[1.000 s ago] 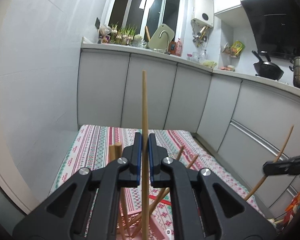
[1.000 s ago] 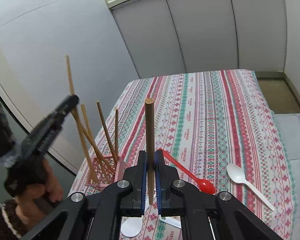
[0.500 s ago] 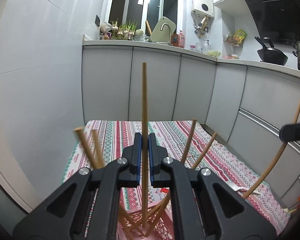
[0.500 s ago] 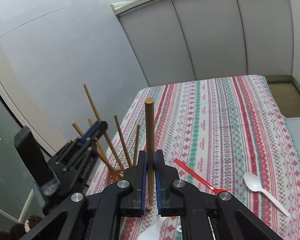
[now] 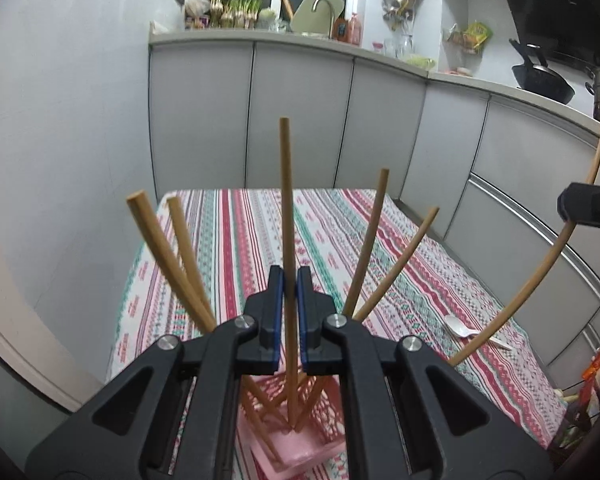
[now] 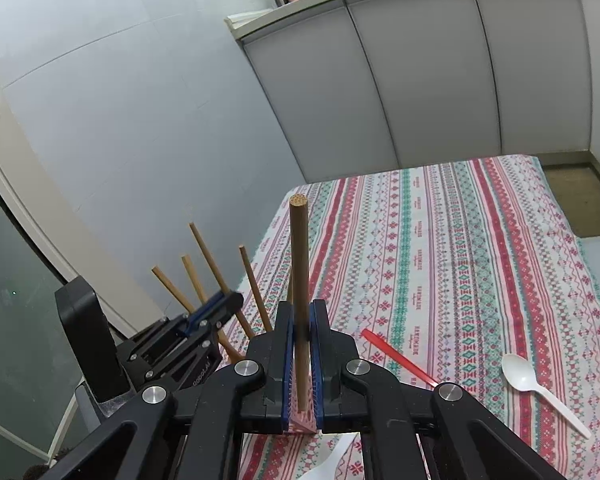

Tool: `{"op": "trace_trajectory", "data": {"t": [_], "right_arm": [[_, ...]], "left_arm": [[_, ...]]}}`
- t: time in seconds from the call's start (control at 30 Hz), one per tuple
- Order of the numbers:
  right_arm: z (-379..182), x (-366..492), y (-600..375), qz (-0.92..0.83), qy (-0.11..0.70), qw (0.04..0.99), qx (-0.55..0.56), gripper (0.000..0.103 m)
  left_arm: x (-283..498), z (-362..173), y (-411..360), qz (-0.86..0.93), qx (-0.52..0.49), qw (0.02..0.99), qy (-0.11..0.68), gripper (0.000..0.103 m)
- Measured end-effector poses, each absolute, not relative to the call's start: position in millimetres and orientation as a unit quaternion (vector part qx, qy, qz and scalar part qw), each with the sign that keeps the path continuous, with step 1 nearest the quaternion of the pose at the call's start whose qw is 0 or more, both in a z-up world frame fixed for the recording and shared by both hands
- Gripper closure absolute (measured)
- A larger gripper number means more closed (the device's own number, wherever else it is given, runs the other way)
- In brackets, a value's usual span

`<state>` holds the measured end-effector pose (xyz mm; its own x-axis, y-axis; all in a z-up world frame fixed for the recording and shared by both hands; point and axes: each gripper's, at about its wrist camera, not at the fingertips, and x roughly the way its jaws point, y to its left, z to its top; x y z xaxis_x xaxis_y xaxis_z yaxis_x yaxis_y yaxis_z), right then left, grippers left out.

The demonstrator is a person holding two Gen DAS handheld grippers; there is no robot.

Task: Organize utensils
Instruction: 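Lower both chopsticks into the pink holder and open both grippers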

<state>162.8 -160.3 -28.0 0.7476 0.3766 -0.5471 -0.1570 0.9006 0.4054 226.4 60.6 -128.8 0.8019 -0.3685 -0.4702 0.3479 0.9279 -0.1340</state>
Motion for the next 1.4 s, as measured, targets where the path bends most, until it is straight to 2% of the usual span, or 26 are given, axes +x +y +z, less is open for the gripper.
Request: {"op": "trace_trajectory", "data": {"t": [0.27, 0.53, 0.77, 0.83, 1.03, 1.4], "right_arm": [[-26, 167, -159, 0.154, 0.319, 0.917, 0.182, 0.097], [-33, 179, -146, 0.168, 0.321, 0.913, 0.188, 0.097], [-35, 185, -138, 0.170, 0.318, 0.913, 0.191, 0.097], [-39, 189, -132, 0.173, 0.324, 0.911, 0.189, 0.097], [-66, 208, -107, 0.175, 0.364, 0.899, 0.171, 0.097], [-101, 233, -101, 0.156, 0.410, 0.877, 0.197, 0.097]], "left_arm": [[232, -128, 73, -0.203, -0.054, 0.929, 0.303, 0.095], [217, -112, 95, -0.200, -0.088, 0.922, 0.320, 0.076], [207, -109, 108, -0.176, -0.097, 0.919, 0.339, 0.074], [207, -109, 111, -0.166, -0.092, 0.919, 0.345, 0.068], [206, -116, 116, -0.144, -0.092, 0.910, 0.377, 0.060], [206, -127, 118, -0.133, -0.078, 0.901, 0.405, 0.057]]}}
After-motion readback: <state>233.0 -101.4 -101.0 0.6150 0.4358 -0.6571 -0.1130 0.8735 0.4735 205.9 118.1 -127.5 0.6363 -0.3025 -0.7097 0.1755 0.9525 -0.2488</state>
